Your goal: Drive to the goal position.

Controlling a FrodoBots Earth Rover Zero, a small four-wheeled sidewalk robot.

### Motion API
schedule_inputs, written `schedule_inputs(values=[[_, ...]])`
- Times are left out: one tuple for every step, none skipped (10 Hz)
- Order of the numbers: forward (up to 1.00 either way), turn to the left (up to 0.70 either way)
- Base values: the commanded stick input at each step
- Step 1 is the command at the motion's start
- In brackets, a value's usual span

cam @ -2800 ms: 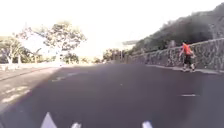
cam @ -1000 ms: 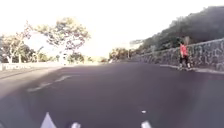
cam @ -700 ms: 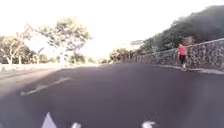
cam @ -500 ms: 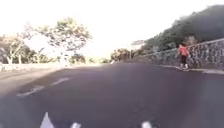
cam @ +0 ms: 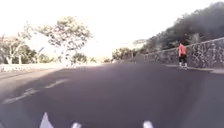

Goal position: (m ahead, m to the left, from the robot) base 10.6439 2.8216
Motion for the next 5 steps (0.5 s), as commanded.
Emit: schedule_inputs(values=[[0.85,0.00],[0.85,0.00],[0.85,0.00],[0.85,0.00],[0.85,0.00]])
